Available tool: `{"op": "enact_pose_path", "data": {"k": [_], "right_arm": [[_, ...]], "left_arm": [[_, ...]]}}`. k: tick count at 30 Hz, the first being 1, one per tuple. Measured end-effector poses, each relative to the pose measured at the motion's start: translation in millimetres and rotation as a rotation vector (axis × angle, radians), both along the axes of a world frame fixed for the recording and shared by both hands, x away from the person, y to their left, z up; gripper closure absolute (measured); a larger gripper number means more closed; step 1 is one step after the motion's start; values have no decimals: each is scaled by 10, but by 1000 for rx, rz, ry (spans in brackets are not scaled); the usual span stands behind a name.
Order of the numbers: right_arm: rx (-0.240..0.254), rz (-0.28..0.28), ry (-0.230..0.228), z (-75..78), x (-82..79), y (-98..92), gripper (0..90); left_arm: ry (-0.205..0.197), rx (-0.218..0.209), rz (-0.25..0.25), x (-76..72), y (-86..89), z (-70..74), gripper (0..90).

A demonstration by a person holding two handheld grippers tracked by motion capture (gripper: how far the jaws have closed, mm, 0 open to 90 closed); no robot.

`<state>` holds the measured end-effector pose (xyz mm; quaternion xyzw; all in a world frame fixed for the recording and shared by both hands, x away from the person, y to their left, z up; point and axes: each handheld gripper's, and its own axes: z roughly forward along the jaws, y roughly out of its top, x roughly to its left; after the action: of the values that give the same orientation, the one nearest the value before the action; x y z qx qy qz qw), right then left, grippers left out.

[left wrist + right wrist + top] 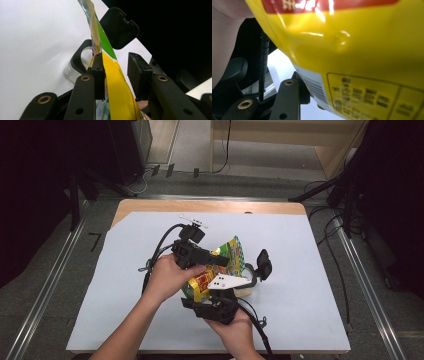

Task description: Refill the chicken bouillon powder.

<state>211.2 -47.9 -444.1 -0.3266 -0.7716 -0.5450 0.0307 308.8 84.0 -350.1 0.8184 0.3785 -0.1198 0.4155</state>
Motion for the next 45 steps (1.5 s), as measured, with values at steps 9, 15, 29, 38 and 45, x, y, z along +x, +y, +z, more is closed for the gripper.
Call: {"op": "enact_pose_path", "data": {"k": [9,15,29,38,45], "right_arm": [[1,-1,1,2,-3,1,632],[1,-3,0,2,-4,3,632],[0,-2,-9,12,-9,11,632],[0,-1,-11,10,-8,10,633],[-2,-1,-11,9,-7,12,633]], "left_arm": [[-3,1,-2,-3,-3,5,686],[-5,2,-3,-5,-2,8,686],[-7,0,-3,-9,4,20,687],[-7,1,-3,-11,2,20,688],[-9,4,-2,-10,2,18,688]]}}
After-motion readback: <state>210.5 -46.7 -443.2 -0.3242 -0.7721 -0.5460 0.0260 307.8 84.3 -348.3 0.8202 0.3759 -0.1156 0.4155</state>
